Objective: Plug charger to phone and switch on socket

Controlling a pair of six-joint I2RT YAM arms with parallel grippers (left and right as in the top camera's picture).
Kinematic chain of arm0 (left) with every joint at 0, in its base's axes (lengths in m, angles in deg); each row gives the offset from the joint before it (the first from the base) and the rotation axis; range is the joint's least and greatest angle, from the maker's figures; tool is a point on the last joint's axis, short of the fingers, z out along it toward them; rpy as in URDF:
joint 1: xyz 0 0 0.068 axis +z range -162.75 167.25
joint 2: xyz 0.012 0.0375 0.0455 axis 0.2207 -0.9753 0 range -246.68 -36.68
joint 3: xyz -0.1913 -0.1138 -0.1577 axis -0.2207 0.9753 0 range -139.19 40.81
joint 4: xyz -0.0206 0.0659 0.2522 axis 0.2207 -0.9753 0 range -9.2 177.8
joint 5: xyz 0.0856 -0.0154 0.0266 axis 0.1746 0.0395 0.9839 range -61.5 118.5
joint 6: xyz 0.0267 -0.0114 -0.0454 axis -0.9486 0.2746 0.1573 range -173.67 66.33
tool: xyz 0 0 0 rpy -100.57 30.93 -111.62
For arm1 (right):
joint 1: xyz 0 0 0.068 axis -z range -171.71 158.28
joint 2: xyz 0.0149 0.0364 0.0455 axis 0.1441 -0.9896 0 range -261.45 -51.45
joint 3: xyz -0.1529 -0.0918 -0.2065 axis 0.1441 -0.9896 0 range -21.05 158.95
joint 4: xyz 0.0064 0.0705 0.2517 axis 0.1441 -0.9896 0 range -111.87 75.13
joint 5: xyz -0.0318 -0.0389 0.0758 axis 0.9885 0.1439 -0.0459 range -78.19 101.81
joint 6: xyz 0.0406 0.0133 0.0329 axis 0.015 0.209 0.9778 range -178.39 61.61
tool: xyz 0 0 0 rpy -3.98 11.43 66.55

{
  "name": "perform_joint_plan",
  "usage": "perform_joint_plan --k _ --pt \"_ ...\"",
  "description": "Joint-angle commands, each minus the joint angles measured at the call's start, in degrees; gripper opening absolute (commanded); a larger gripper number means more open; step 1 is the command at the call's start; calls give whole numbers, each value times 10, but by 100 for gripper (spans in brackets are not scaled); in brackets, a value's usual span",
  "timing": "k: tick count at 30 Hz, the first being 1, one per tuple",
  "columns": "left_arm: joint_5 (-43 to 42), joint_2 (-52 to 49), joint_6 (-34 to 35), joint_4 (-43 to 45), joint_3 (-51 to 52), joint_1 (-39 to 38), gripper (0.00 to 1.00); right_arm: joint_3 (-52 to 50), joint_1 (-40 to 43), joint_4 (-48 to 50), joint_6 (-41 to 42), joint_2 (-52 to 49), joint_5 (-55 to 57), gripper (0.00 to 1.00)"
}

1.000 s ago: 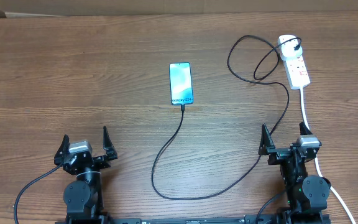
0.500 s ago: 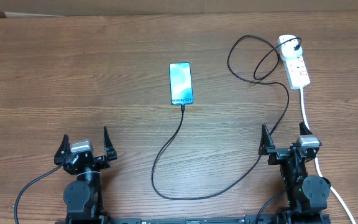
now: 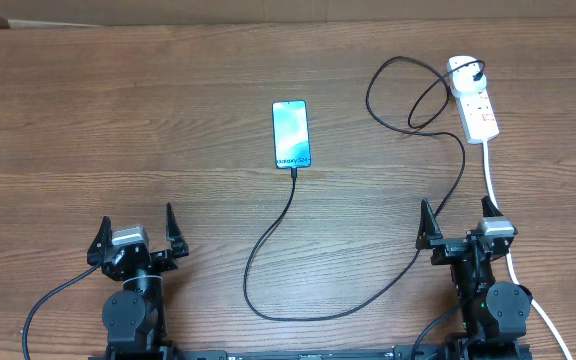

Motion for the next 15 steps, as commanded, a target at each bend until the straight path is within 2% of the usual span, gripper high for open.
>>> perform_joint_plan --k 1,15 --pt "-1 7 -5 -3 2 -3 100 -6 -4 3 2 6 5 100" --pt "-1 7 -15 0 2 -3 99 -6 -4 3 2 6 5 100"
